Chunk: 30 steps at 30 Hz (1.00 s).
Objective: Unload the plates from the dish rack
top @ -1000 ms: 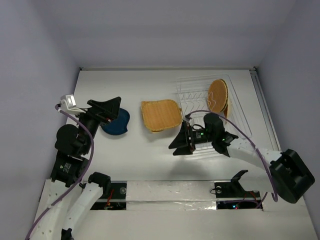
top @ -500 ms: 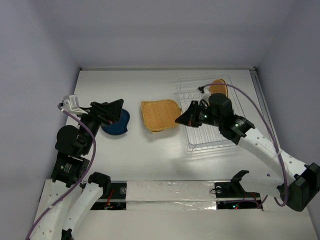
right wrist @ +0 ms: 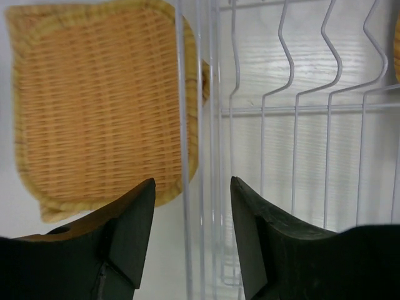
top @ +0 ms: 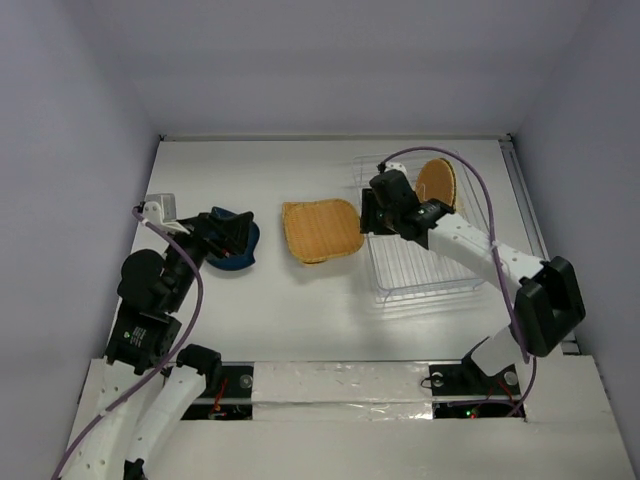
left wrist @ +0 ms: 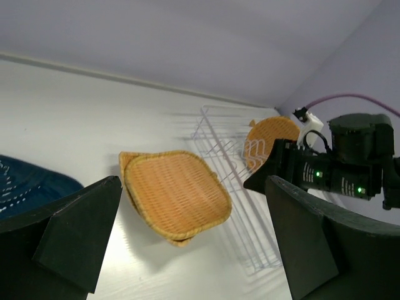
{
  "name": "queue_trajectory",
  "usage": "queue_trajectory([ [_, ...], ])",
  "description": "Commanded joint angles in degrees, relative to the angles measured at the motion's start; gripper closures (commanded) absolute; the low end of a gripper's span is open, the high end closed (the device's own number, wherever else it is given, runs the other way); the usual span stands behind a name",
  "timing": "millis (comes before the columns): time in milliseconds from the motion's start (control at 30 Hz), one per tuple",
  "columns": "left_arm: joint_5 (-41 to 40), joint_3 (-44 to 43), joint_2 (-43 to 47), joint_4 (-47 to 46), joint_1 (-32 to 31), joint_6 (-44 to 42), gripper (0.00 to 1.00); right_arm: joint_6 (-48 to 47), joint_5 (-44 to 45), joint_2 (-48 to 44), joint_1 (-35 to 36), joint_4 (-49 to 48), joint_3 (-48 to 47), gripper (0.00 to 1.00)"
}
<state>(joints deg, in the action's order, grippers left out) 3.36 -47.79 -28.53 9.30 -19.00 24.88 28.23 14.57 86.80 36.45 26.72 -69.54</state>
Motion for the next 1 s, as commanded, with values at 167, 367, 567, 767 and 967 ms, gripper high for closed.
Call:
queue_trajectory([
  [167,-0.10,3.49,-0.03,0.10,0.20,-4.05,0.01,0.07,10.21,9.26,-0.49,1.85,-5.61,0.67],
  [367,0.95,3.76,-0.47,-0.16,0.20,-4.32,0.01,0.95,10.66,9.61,-4.71,-0.44,-2.45,0.78],
  [567,0.95,3.93,-0.73,-0.25,0.20,-4.23,0.01,0.52,10.75,7.77,-8.40,-1.75,1.68,0.79],
  [767,1.13,3.93,-1.17,-0.42,0.20,-3.97,0.01,-0.28,10.39,5.48,-9.20,-3.17,4.14,0.79],
  [967,0.60,3.93,-1.17,-0.25,0.72,-3.53,0.01,-0.63,5.75,-0.13,-9.20,-3.43,4.15,0.70],
])
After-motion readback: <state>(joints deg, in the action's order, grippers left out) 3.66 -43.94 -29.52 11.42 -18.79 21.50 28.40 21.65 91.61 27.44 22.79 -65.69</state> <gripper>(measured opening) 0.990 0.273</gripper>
